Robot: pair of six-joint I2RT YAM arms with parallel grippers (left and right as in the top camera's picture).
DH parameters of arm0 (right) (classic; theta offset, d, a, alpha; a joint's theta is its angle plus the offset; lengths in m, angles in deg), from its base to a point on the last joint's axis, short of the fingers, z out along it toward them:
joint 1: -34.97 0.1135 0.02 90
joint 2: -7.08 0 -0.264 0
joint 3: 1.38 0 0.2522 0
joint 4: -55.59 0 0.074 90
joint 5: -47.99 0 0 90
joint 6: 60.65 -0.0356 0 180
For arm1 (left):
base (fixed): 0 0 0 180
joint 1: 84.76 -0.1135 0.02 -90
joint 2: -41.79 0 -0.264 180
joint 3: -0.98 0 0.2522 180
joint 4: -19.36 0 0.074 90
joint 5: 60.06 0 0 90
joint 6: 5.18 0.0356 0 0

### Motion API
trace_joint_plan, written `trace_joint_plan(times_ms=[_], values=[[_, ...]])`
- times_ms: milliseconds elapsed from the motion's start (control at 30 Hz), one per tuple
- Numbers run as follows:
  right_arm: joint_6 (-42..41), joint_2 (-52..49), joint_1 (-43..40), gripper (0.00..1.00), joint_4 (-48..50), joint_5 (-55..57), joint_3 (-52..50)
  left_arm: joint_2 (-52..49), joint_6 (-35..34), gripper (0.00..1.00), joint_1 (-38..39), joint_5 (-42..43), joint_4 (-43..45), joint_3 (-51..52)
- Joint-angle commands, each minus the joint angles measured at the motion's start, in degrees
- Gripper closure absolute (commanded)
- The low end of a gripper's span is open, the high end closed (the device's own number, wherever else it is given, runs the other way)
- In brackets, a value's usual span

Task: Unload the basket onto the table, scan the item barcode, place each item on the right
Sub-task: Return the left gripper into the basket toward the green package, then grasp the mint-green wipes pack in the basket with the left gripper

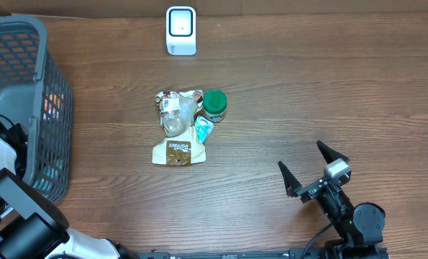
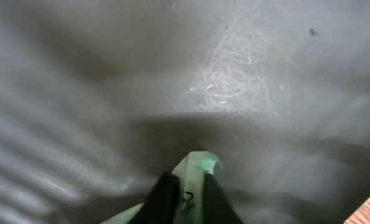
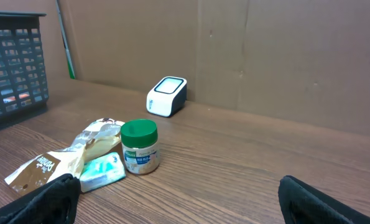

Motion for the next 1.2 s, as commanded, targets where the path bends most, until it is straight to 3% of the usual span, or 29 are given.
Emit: trace_joint_plan(times_ms=[0,267,600,700,1000,1033,1167], values=[[-0.15,0.68,0.33,0.00,0.09,-0.04,-0.61,-2.40,-0.92,0.96,-0.11,-5.31,-1.11,1.88],[-0.15,0.68,0.33,0.00,0.09,-0.04,-0.61,-1.62,-6.99,0.96,-0.11,-12.04,-8.81,-5.86],[-0.15,0.68,0.33,0.00,0.09,-0.04,-0.61,6.14,-14.45,0.96,1.44,-6.21,-24.09,-27.12],[-0.15,0.68,0.33,0.00,0.09,-0.04,-0.61,11.39,-15.04,0.96,2.91,-3.32,-25.83,-29.83],[-0.15,0.68,0.33,0.00,0.09,-0.04,-0.61,23.50,-15.19,0.96,6.10,-5.57,-24.68,-29.97],[-0.15,0.68,0.33,0.00,0.09,-0.04,-0.61,23.45,-15.19,0.95,6.10,-5.88,-24.68,-29.92],[-0.15,0.68,0.33,0.00,0.09,-0.04,-0.61,21.59,-14.47,0.72,6.10,-6.64,-24.46,-28.52]])
